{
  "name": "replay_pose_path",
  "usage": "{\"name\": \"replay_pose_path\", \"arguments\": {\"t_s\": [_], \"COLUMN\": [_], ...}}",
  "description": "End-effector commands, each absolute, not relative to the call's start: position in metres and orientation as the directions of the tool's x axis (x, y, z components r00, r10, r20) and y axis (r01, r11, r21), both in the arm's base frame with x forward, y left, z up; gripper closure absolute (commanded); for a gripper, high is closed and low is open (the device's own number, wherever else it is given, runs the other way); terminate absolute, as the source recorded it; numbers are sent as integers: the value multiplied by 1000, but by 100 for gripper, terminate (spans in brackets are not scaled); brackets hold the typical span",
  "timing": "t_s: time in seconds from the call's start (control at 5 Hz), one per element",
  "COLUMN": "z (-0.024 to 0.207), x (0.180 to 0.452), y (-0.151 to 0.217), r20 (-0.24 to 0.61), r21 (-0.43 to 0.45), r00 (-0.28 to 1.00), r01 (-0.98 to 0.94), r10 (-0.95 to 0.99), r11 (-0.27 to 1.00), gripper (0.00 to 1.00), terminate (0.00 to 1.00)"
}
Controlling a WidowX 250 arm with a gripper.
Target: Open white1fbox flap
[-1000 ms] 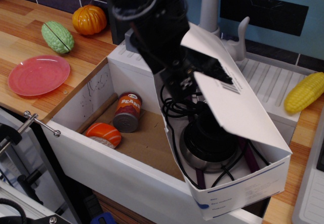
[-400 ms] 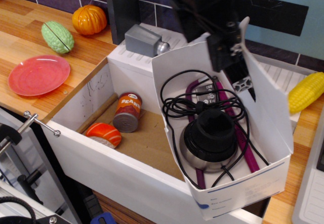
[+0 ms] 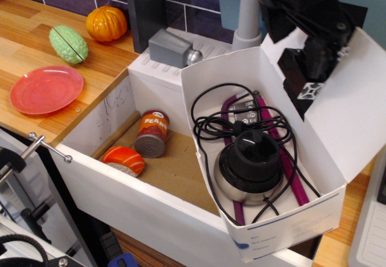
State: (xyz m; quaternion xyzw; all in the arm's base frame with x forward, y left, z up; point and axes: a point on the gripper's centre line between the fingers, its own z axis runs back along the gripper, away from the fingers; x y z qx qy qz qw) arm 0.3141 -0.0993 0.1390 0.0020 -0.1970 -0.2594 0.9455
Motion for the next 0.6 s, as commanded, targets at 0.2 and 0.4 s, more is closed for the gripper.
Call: {"name": "replay_pose_path", "arguments": {"t_s": [0.2,0.4], "z": [118,123], "x": [345,345], "y": [-132,-132], "r20": [510,480], "r21": [113,138], "r00": [761,771], "r01": [403,405], "r10": [-401,-419], "r11": [908,904], "gripper": [0,0], "terminate": [0,100]}}
